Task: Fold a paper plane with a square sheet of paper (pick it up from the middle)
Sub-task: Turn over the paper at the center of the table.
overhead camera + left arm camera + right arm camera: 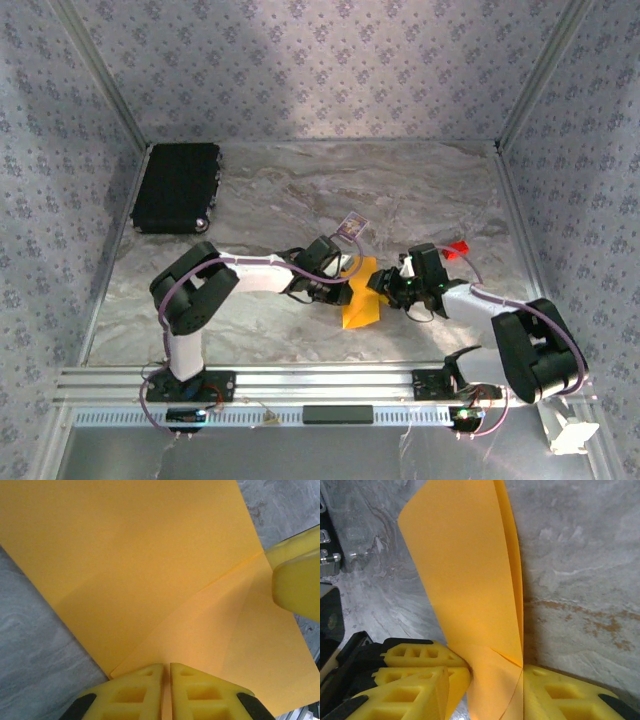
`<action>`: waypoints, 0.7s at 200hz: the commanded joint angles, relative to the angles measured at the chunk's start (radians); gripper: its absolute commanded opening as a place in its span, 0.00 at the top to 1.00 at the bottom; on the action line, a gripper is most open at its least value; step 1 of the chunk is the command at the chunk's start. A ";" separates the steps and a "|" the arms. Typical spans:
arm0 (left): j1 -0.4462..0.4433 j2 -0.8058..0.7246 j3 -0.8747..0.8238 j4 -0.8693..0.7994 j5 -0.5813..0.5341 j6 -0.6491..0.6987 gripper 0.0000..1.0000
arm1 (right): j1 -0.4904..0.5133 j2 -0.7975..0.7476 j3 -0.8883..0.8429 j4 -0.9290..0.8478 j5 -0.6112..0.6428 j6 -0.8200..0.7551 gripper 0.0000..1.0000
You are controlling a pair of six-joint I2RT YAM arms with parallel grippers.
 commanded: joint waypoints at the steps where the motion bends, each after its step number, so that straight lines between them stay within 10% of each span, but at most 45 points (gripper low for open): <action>1: -0.006 -0.005 -0.011 -0.060 0.012 0.000 0.88 | -0.009 0.007 -0.014 0.039 -0.026 -0.033 0.60; 140: -0.004 -0.007 -0.021 -0.039 0.026 -0.013 0.87 | -0.055 0.086 -0.055 0.138 -0.093 -0.088 0.72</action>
